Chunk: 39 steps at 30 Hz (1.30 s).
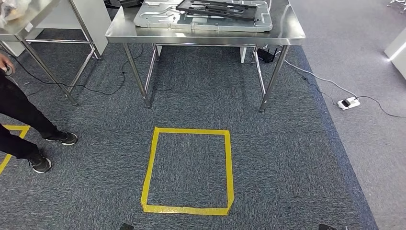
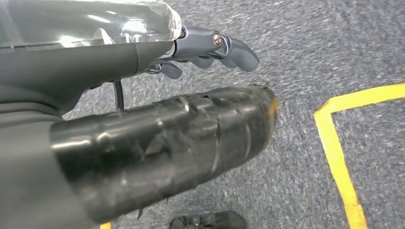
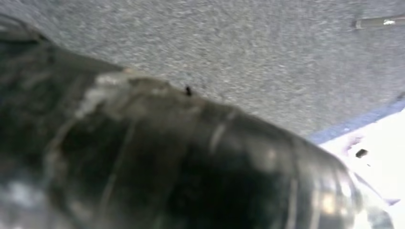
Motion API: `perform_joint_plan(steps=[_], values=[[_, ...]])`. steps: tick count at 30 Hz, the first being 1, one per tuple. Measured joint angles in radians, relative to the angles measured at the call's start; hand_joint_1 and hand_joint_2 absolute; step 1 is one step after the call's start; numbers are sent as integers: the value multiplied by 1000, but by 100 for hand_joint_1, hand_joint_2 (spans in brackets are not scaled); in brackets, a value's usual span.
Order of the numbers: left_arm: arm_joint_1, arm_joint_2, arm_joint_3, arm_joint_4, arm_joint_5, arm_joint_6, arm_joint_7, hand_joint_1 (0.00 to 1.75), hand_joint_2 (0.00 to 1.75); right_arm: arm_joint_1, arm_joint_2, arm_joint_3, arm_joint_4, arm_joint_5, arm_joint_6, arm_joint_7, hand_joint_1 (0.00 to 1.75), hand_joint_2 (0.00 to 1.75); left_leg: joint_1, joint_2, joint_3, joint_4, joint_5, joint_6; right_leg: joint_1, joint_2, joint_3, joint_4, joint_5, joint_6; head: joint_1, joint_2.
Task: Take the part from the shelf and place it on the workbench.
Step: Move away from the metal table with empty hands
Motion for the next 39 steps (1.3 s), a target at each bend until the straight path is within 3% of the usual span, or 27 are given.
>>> perform_joint_plan(steps=[3, 5, 8, 9, 10, 11, 14, 16, 18, 20, 23, 24, 25, 26, 27, 28, 30, 32, 34, 36, 39], values=[[-1, -1, 9, 0, 2, 0, 0, 0, 0, -29, -22, -34, 114, 11, -24, 8, 0, 0, 0, 1, 4, -22, 0, 13, 2, 9, -7, 3, 6, 18, 0, 0], [-2, -4, 13, 0, 5, -1, -1, 0, 0, -47, -42, -67, 215, 29, -49, 36, 0, 0, 5, 8, 2, -32, 7, 28, 2, 6, -20, 31, -16, 28, 1, 0], [0, -7, 20, 0, 11, -1, -3, 0, 0, -69, -63, -110, 359, 64, -96, 141, 0, 0, 5, 21, -7, -33, 14, 42, -2, -2, -104, 209, -113, 39, 2, 0], [1, -7, 23, 0, 13, -1, -4, 0, 0, -73, -66, -119, 397, 74, -108, 178, 0, 0, 4, 26, -10, -31, 14, 43, -3, -3, -130, 265, -132, 42, 2, 0], [2, -7, 26, 0, 15, -1, -4, 0, 0, -74, -67, -126, 428, 81, -116, 206, 0, 0, 3, 30, -12, -30, 14, 43, -3, -4, -140, 289, -132, 43, 2, 0], [2, -7, 29, 0, 17, -1, -5, 0, 0, -75, -68, -132, 455, 85, -121, 225, 0, 0, 3, 34, -12, -28, 14, 42, -3, -7, -129, 272, -113, 43, 2, 0], [1, -8, 37, 0, 20, -1, -6, 0, 0, -83, -72, -142, 511, 94, -130, 250, 0, 0, 0, 48, -12, -19, 10, 35, 0, -31, -29, 76, -22, 34, 2, 0], [1, -9, 39, 0, 20, -1, -6, 0, 0, -92, -74, -144, 536, 109, -141, 302, 0, 0, -4, 55, -14, -15, 8, 25, 7, -40, -3, 14, -7, 25, 1, 0], [0, -9, 41, 0, 19, 0, -6, 0, 0, -96, -74, -147, 558, 132, -156, 384, 0, 0, -6, 60, -15, -15, 8, 14, 7, -33, -6, 11, -4, 15, 1, 0], [0, -9, 42, 0, 15, 0, -6, 0, 0, -96, -73, -150, 576, 153, -166, 448, 0, 0, -4, 49, -24, 8, -12, 3, 3, -27, -8, 6, 2, 2, 1, 0], [2, -8, 44, 0, 10, -1, -8, 0, 0, -98, -72, -152, 593, 173, -158, 473, 0, 0, -1, 24, -92, 166, -107, -9, 1, -16, -16, 4, 9, -12, 0, 0], [3, -8, 45, 0, 9, -2, -9, 0, 0, -98, -72, -152, 596, 177, -148, 471, 0, 0, 0, 22, -117, 223, -130, -10, 2, -11, -19, 6, 10, -13, 0, 0], [4, -8, 45, 0, 7, -2, -11, 0, 0, -99, -72, -152, 599, 180, -136, 467, 0, 0, 0, 21, -130, 254, -135, -11, 3, -4, -21, 8, 11, -14, 0, 0], [4, -8, 45, 0, 5, -2, -13, 0, 0, -99, -72, -152, 602, 182, -124, 463, 0, 0, 0, 20, -125, 248, -120, -10, 4, 2, -23, 11, 11, -14, 0, 0], [4, -8, 45, 0, 5, -3, -16, 0, 0, -100, -72, -152, 605, 184, -115, 459, 0, 0, 0, 18, -103, 206, -90, -7, 4, 9, -24, 15, 10, -14, 0, 0], [3, -8, 45, 0, 4, -3, -18, 0, 0, -102, -72, -152, 607, 187, -107, 455, 0, 0, 0, 9, -70, 140, -54, -2, 5, 16, -25, 18, 10, -13, 0, 0], [3, -6, 45, 0, 4, -3, -20, 0, 0, -107, -72, -152, 612, 195, -96, 450, 0, 0, -2, -15, -17, 29, -15, 8, 7, 30, -30, 24, 10, -7, 0, 0], [2, -5, 45, 0, 4, -4, -20, 0, 0, -111, -72, -152, 616, 200, -90, 449, 0, 0, -5, -25, -6, -5, -13, 13, 7, 40, -37, 25, 14, 3, 0, 0], [2, -5, 45, 0, 3, -5, -20, 0, 0, -111, -72, -152, 619, 202, -85, 450, 0, 0, -2, -14, -4, -14, -5, 22, 6, 44, -42, 27, 16, 15, 0, 0], [1, -6, 46, 0, 3, -5, -20, 0, 0, -111, -74, -152, 622, 203, -82, 450, 0, 0, 3, 0, -2, -25, 5, 35, 7, 26, -60, 71, -15, 24, 1, 0], [4, -6, 46, 0, 3, -5, -19, 0, 0, -112, -74, -152, 624, 206, -81, 450, 0, 0, 3, 23, -6, -26, 8, 41, 0, -1, -142, 248, -107, 35, 2, 0]])
